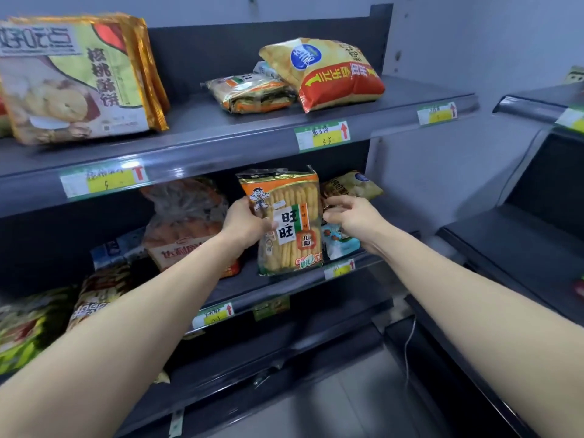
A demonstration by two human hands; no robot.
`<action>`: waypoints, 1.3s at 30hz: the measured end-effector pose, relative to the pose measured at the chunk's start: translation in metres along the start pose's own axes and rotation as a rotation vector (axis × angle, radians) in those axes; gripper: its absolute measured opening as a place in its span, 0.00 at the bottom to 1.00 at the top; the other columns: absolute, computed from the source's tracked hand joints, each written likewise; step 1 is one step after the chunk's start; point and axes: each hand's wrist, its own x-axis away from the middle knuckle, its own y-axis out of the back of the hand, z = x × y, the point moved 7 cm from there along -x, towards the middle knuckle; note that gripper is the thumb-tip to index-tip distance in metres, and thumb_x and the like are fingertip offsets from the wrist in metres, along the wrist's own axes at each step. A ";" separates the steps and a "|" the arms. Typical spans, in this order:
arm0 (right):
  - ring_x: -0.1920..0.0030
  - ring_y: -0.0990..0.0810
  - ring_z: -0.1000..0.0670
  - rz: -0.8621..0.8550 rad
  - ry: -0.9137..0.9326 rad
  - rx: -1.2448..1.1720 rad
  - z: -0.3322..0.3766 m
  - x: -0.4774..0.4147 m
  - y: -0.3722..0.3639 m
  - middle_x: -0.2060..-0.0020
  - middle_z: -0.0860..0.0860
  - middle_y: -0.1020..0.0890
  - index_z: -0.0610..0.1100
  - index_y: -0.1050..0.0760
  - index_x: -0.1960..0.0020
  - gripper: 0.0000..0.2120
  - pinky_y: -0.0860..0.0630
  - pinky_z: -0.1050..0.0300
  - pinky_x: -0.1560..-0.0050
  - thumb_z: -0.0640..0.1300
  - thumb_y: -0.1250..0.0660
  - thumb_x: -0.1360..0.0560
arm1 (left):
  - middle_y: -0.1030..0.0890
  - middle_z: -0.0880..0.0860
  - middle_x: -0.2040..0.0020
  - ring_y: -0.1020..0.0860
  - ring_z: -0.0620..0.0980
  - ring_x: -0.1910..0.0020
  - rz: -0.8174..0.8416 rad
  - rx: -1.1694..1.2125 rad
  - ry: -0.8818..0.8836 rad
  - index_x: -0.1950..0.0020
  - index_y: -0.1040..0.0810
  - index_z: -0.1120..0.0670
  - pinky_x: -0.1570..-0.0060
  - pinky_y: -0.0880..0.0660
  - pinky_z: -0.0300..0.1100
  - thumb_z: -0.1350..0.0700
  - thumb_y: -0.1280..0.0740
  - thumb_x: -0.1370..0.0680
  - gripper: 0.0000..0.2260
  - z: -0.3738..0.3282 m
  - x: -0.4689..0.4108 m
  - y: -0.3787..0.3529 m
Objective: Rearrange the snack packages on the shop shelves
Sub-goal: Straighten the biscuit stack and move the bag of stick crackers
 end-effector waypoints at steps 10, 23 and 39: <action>0.51 0.17 0.49 0.178 -0.152 -0.048 -0.030 -0.030 -0.025 0.47 0.48 0.17 0.41 0.27 0.38 0.17 0.20 0.54 0.50 0.37 0.31 0.26 | 0.18 0.59 0.49 0.18 0.57 0.50 0.107 0.137 0.008 0.62 0.28 0.54 0.46 0.22 0.56 0.69 0.29 0.29 0.12 0.010 -0.033 -0.026; 0.60 0.19 0.51 0.065 -0.211 -0.091 -0.070 -0.100 0.079 0.47 0.46 0.19 0.40 0.28 0.39 0.16 0.23 0.59 0.65 0.33 0.33 0.25 | 0.26 0.56 0.44 0.26 0.52 0.47 0.338 0.207 0.162 0.43 0.29 0.46 0.49 0.26 0.48 0.66 0.32 0.25 0.18 0.003 -0.067 -0.144; 0.48 0.19 0.44 -0.047 -0.078 -0.119 -0.084 -0.198 0.118 0.47 0.45 0.18 0.38 0.26 0.41 0.14 0.22 0.50 0.44 0.31 0.33 0.26 | 0.27 0.58 0.33 0.27 0.52 0.40 0.140 0.219 0.178 0.31 0.31 0.59 0.42 0.27 0.45 0.65 0.37 0.22 0.18 -0.001 -0.132 -0.210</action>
